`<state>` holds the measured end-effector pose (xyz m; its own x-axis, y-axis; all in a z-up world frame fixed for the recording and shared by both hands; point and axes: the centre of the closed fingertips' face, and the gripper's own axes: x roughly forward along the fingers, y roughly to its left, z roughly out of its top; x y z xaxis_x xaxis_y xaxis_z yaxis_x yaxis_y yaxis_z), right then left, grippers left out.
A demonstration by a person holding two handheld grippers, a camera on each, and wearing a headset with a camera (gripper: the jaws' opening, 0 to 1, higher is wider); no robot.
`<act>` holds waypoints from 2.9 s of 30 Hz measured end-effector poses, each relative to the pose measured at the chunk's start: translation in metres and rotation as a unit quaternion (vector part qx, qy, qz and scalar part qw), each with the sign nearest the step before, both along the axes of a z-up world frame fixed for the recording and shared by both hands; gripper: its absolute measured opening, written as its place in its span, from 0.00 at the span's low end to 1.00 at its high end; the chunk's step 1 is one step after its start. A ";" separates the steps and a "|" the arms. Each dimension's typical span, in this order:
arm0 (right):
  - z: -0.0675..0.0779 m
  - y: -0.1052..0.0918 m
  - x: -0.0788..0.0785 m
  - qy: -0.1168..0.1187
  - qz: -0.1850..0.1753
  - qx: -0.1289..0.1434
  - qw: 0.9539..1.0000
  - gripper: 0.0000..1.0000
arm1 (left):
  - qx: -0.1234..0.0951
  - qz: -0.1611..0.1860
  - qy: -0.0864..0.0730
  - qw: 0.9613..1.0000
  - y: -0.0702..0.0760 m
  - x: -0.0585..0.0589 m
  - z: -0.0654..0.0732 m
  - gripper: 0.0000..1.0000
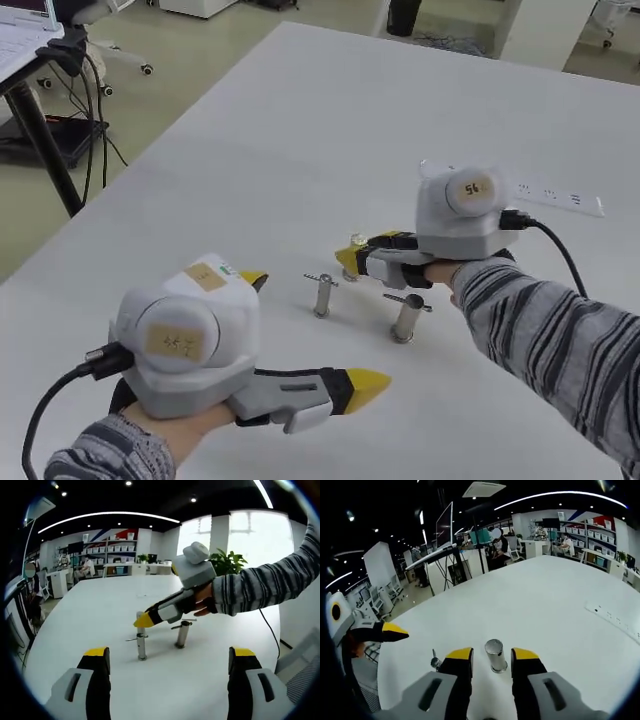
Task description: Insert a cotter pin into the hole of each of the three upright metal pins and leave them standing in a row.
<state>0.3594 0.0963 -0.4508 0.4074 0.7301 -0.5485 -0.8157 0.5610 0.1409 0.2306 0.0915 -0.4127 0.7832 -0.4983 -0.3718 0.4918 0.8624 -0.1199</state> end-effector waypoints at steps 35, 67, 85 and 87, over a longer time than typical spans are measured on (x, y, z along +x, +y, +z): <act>0.006 -0.051 -0.002 -0.040 -0.007 -0.069 0.997 0.08 | -0.001 -0.023 0.004 1.000 -0.013 -0.004 0.000 0.99; 0.012 -0.132 -0.066 -0.033 -0.094 -0.079 0.992 0.08 | 0.001 -0.026 -0.012 1.000 -0.011 -0.002 0.009 0.99; -0.002 -0.102 -0.112 -0.027 -0.065 -0.076 0.995 0.08 | -0.001 -0.021 -0.017 1.000 -0.010 -0.001 0.010 0.99; -0.003 -0.101 -0.113 -0.022 -0.072 -0.071 0.995 0.08 | -0.001 -0.021 -0.018 1.000 -0.010 -0.001 0.010 0.99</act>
<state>0.2469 -0.0044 -0.4540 0.5278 0.5790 -0.6214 -0.7298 0.6835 0.0171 0.2293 0.0815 -0.4027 0.7742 -0.5325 -0.3422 0.5320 0.8403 -0.1039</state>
